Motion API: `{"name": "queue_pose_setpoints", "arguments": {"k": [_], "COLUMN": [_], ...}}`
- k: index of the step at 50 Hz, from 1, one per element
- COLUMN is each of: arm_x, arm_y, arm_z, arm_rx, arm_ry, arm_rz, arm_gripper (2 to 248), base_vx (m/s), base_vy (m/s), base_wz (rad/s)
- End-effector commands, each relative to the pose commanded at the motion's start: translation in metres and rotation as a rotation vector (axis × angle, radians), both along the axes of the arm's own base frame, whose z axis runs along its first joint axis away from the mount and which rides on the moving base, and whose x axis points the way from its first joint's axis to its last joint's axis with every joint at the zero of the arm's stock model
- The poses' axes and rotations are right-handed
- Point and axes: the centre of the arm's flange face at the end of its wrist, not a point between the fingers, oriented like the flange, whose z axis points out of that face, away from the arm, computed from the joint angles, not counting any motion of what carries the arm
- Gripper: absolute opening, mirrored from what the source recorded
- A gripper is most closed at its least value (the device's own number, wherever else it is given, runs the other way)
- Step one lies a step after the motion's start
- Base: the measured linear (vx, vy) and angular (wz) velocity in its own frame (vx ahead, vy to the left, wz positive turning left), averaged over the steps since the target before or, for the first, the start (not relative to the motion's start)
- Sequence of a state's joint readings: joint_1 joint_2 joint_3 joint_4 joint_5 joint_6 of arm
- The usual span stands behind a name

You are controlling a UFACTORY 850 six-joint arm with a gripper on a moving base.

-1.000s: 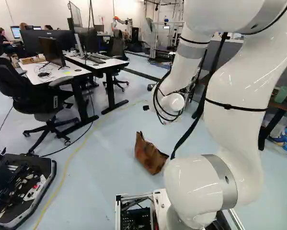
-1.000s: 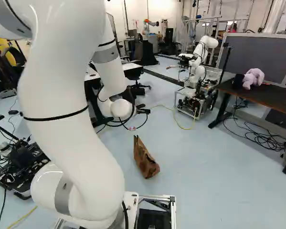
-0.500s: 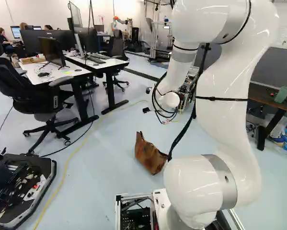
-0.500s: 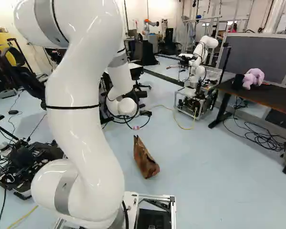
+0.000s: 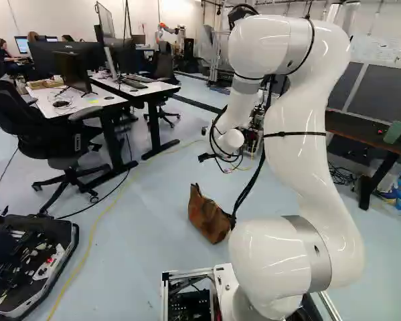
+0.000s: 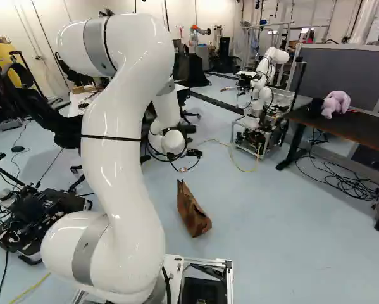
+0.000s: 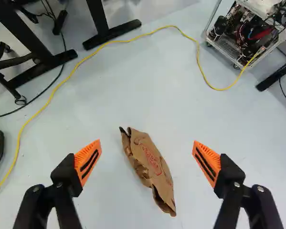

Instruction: Pick up the bag on the ground and place it on the table

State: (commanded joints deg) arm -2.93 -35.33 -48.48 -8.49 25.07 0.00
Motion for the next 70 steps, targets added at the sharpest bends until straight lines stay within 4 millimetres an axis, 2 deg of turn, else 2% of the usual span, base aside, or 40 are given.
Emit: {"name": "queue_pose_setpoints", "arguments": {"k": [23,39,54,70], "arm_x": [0.038,0.059,0.06,0.061], "arm_y": [0.006,0.017,0.02,0.019], "arm_z": [-0.042,-0.071,-0.096,-0.121], "arm_rx": [-0.013,-0.026,-0.039,-0.109], "arm_ry": [0.125,0.215,0.315,0.367], "arm_rz": [0.012,0.031,0.04,0.166], "arm_gripper": [247,247,247,247], "base_vx": [0.0,0.0,0.0,0.0], "base_vy": [0.0,0.0,0.0,0.0], "base_wz": [0.0,0.0,0.0,0.0]}}
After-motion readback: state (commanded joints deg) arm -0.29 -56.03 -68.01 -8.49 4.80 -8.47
